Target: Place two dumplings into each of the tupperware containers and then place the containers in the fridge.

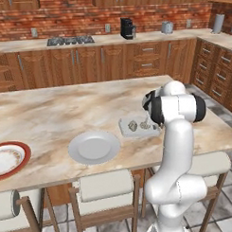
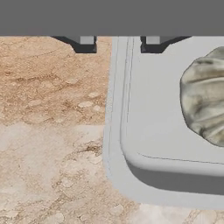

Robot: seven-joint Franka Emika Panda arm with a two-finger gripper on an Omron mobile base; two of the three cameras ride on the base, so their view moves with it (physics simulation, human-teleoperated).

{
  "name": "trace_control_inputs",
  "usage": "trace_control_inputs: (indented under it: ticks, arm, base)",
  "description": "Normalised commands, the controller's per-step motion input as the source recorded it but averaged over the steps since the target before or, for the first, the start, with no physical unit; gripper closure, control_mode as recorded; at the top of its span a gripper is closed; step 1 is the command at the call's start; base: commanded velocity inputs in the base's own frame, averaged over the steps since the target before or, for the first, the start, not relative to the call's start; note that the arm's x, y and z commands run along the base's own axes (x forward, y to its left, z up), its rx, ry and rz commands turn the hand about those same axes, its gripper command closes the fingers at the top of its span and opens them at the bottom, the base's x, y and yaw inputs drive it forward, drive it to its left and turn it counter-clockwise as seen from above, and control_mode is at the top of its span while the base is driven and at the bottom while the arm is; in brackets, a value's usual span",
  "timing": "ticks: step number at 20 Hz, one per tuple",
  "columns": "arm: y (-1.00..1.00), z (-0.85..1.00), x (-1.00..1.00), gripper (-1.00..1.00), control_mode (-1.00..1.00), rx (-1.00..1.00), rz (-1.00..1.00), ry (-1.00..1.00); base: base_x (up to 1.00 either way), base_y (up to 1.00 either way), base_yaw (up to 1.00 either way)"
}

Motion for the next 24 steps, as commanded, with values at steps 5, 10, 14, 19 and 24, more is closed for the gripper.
trace_control_inputs:
  ticks: [5,10,14,19,24]
  arm:
    - [0.00,0.00,0.00,1.00,-1.00,0.00,0.00,0.00]
    - [0.00,0.28,-0.14,1.00,-1.00,0.00,-0.03,-0.01]
    - [0.15,0.90,-0.38,1.00,-1.00,0.00,-0.01,-0.03]
    - [0.30,0.99,-0.73,1.00,-1.00,0.00,-0.07,0.00]
    - [0.23,0.81,-1.00,1.00,-1.00,0.00,-0.37,0.04]
  base:
    - [0.00,0.00,0.00]
    - [0.00,0.00,0.00]
    - [0.00,0.00,0.00]
    - [0.00,0.00,0.00]
    - [0.00,0.00,0.00]
